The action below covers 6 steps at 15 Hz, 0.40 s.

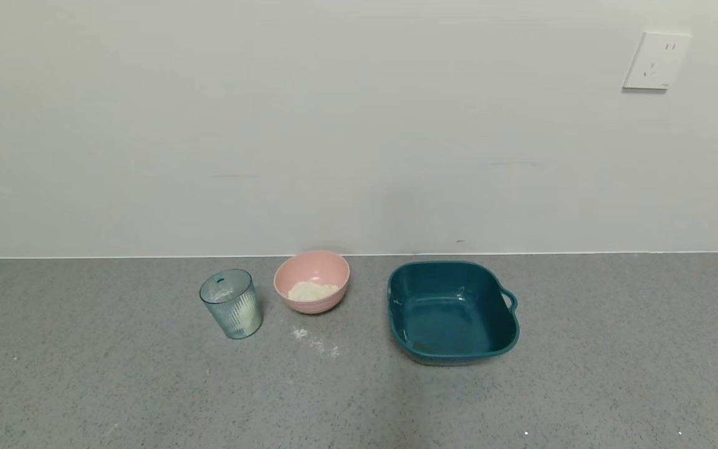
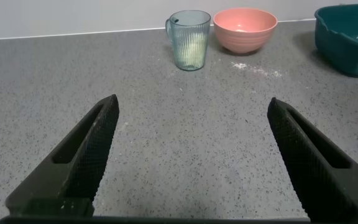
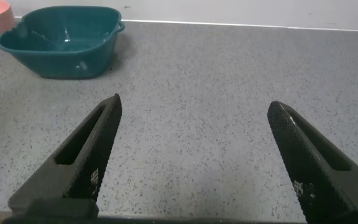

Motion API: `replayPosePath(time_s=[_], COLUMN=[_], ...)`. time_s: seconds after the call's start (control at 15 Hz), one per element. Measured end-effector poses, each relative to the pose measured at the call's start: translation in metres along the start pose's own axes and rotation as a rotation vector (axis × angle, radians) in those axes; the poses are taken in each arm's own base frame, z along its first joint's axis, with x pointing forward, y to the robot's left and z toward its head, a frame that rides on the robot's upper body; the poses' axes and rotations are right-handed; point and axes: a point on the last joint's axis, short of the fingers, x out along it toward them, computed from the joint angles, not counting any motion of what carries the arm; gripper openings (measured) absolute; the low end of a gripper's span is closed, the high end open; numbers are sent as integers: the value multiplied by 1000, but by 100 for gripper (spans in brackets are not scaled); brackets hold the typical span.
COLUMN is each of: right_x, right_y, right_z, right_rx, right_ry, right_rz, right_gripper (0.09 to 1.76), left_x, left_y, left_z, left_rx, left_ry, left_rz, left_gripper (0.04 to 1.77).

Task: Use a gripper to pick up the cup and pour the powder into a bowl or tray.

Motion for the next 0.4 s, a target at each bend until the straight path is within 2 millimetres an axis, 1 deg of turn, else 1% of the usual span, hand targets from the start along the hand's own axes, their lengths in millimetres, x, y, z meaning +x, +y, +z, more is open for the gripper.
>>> replayPosePath(time_s=[0.4], right_x=[0], right_y=[0], right_z=[0], right_rx=[-5], right_ry=[1], right_rz=[1], right_gripper=[171], left_x=[0], left_y=[0], left_z=[0], left_rx=[9], left_ry=[5], left_rz=[6], left_gripper=[172])
